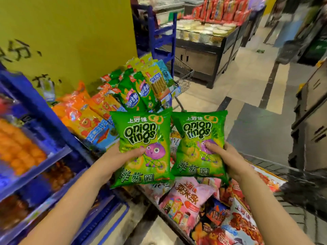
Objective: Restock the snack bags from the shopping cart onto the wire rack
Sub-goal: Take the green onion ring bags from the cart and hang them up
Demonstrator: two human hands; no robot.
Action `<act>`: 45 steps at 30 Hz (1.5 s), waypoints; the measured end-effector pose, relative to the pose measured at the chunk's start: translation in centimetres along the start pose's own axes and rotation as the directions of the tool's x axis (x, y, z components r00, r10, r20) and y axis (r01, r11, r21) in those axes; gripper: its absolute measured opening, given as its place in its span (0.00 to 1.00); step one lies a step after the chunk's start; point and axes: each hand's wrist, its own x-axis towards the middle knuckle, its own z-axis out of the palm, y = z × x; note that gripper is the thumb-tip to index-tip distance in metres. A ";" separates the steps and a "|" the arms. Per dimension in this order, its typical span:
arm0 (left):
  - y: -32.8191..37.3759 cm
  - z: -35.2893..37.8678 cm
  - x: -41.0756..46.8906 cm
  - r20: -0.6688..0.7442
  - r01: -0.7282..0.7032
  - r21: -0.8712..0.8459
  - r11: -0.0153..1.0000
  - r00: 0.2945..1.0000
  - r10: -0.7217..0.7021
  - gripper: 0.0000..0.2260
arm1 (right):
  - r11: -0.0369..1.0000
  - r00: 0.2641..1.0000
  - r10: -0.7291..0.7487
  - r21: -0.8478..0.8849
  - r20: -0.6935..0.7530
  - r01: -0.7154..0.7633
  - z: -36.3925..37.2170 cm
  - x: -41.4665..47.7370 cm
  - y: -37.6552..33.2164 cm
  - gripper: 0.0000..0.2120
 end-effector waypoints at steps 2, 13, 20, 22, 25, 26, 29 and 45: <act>-0.6 -0.3 -3.4 -0.054 0.005 -0.068 0.998 0.998 -0.008 0.27 | 1.000 0.998 -0.008 -0.025 0.060 0.010 1.4 0.1 0.3 0.44; -8.0 -4.2 -25.1 -0.544 -0.001 -0.244 0.970 0.828 -0.137 0.20 | 0.963 0.837 0.069 -0.255 0.543 0.086 15.5 -4.1 3.4 0.22; -11.7 -5.2 -41.0 -0.773 -0.109 -0.270 0.957 0.617 -0.148 0.34 | 0.943 0.628 0.135 -0.294 0.766 0.156 27.5 -12.7 6.6 0.27; -12.4 -5.4 -45.4 -0.814 -0.149 -0.279 0.949 0.561 -0.151 0.37 | 0.943 0.571 0.143 -0.285 0.809 0.169 30.5 -15.8 7.5 0.25; -13.5 -5.4 -52.2 -0.858 -0.200 -0.277 0.940 0.492 -0.148 0.41 | 0.943 0.469 0.154 -0.271 0.870 0.194 34.6 -21.1 8.9 0.31; -13.8 -5.3 -54.5 -0.871 -0.211 -0.271 0.939 0.470 -0.146 0.42 | 0.944 0.446 0.158 -0.268 0.881 0.194 36.0 -23.1 9.5 0.34; -15.2 -5.0 -61.5 -0.906 -0.267 -0.286 0.920 0.388 -0.169 0.42 | 0.947 0.375 0.166 -0.254 0.912 0.198 39.7 -29.4 11.4 0.37; -20.6 -11.5 -89.7 -0.981 -0.308 -0.171 0.936 0.142 -0.132 0.31 | 0.942 0.103 0.136 -0.161 0.985 0.295 58.7 -53.9 18.4 0.38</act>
